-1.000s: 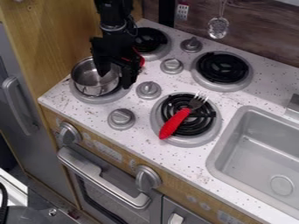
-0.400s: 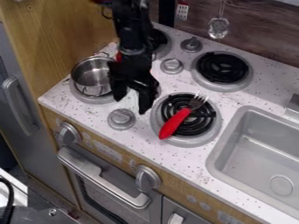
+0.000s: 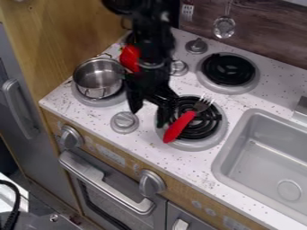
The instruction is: Move the red fork to the upper right burner
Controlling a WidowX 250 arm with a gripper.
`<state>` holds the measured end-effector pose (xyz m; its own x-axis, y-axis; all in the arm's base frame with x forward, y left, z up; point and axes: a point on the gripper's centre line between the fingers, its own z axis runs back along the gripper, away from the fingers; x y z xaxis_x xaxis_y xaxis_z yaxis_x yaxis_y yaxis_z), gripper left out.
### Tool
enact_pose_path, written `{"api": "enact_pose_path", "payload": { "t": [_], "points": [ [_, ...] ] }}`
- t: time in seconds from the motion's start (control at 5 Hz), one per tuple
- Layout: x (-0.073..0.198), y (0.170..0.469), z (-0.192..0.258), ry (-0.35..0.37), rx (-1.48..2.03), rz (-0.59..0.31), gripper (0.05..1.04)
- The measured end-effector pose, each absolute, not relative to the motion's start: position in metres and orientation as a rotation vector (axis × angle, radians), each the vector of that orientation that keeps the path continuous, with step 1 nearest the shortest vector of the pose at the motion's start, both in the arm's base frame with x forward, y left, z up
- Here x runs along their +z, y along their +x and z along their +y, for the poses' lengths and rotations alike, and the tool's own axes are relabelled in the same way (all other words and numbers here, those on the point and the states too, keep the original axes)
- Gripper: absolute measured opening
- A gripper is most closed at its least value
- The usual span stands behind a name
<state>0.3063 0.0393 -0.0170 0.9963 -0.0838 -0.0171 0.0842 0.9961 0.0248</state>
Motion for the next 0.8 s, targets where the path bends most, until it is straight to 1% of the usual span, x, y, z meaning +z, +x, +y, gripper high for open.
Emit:
{"api": "enact_pose_path", "payload": {
  "t": [0.2,0.4,0.6,0.8],
  "points": [
    [-0.018,0.310,0.026,0.017,-0.095,-0.007,0.999],
    [-0.019,0.309,0.011,0.005,-0.107,-0.004,0.999],
    [-0.036,0.306,0.007,0.001,-0.100,0.043,0.999],
    [-0.052,0.311,0.008,0.009,-0.078,0.070,0.999]
  ]
}}
